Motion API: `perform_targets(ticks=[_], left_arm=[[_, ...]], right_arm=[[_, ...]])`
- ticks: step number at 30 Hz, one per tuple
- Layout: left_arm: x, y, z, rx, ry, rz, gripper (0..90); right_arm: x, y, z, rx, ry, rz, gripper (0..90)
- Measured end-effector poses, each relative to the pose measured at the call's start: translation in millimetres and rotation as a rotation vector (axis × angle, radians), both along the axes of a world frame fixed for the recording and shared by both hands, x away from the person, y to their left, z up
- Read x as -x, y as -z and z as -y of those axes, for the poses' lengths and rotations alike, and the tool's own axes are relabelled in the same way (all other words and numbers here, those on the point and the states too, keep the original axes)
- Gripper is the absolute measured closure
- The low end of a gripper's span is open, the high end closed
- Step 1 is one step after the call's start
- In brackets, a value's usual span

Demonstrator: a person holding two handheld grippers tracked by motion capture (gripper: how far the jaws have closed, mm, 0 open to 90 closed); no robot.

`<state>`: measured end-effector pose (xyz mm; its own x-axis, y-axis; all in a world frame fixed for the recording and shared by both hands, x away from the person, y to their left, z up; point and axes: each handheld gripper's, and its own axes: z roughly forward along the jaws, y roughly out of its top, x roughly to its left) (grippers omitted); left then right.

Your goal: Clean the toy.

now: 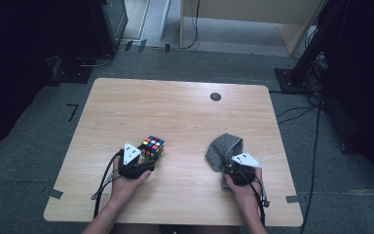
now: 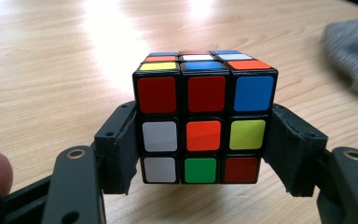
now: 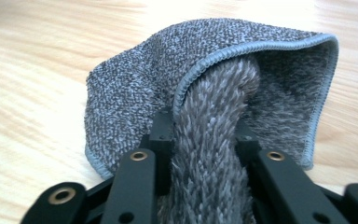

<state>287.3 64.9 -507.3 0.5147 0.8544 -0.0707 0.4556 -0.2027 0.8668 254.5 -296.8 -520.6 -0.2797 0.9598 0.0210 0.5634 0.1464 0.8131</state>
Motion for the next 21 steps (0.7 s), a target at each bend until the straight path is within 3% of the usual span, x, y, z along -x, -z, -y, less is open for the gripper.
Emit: perform_targets(ticks=[3, 8, 13, 17, 21], left_arm=[[-0.3, 2.1, 4.0, -0.031, 0.003, 0.002, 33.9], [1.6, 4.0, 9.4, -0.085, 0.014, 0.013, 33.6], [1.3, 4.8, 13.1, -0.132, 0.04, -0.024, 29.3], [3.5, 0.8, 10.8, -0.105, 0.05, 0.0, 17.3], [7.7, -7.7, 4.6, -0.068, 0.064, 0.013, 10.9]], right_arm=[[-0.9, -0.1, 4.3, -0.022, 0.005, -0.008, 61.4], [-1.6, 0.3, 2.5, -0.069, -0.038, -0.034, 50.4], [-2.1, 0.0, -0.7, -0.092, -0.071, -0.041, 32.8], [-1.4, -5.8, -1.9, -0.137, -0.091, -0.03, 15.3], [3.4, -19.5, 1.9, -0.155, -0.099, -0.009, 8.9]])
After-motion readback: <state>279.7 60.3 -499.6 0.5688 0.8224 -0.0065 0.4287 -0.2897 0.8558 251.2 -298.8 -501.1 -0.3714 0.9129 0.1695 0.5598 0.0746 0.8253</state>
